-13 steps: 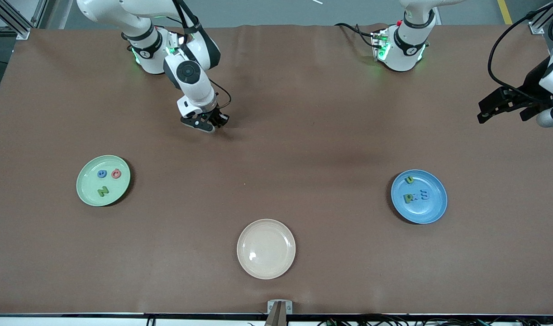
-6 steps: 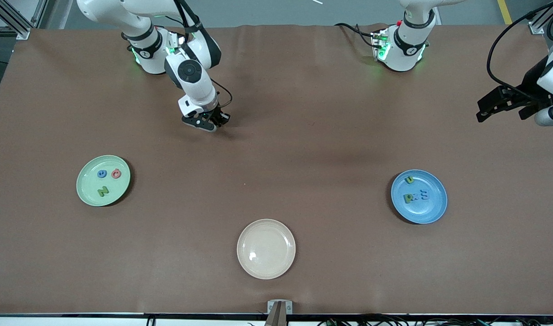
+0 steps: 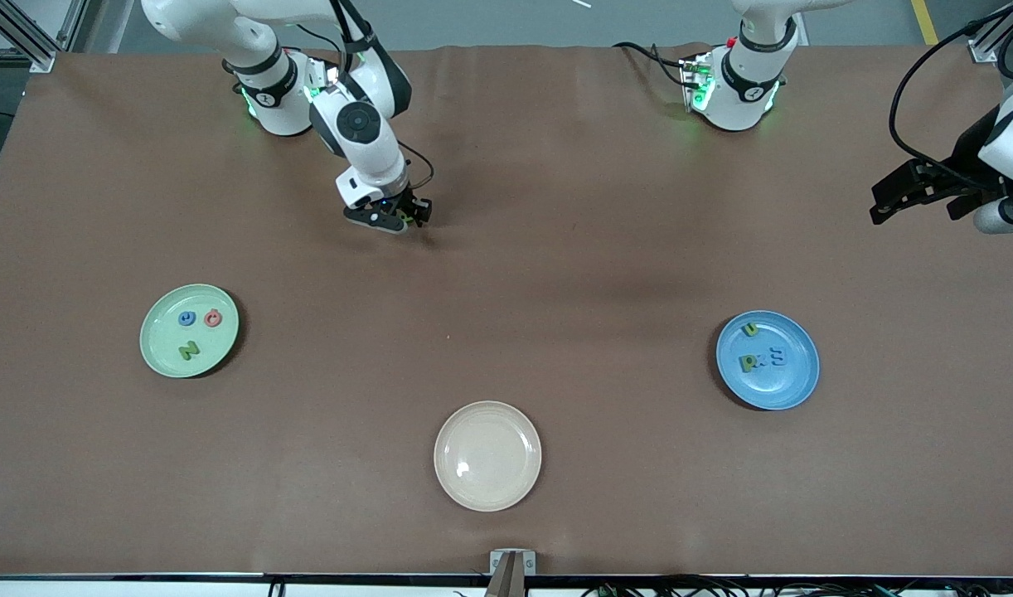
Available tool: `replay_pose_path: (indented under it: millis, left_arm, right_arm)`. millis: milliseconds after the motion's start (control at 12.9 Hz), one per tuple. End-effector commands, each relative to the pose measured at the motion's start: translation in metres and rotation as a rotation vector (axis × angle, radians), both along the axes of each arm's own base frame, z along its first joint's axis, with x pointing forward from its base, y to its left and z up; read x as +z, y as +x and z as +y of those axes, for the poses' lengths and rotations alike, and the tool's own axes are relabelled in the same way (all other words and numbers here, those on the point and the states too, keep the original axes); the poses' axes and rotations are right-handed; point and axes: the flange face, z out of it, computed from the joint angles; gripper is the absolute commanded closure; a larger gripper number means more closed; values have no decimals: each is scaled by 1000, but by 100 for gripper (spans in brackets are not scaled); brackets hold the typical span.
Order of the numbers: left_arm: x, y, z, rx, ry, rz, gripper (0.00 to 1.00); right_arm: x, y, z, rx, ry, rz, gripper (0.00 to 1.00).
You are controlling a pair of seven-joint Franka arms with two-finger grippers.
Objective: Sort upper and lower case letters into plates
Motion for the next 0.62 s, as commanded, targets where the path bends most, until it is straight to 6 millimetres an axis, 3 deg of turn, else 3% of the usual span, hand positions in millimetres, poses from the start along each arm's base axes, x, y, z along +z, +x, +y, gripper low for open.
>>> replay_pose_path:
  millis: [0,542]
  left_arm:
    - [2,-7,1,4,-12,-9,0]
    - [-4,-2,0,1,-14,-21,0]
  right_arm:
    - [9,-21,10,31,10,2,35]
    - [6,1,-12,1,6,4,35]
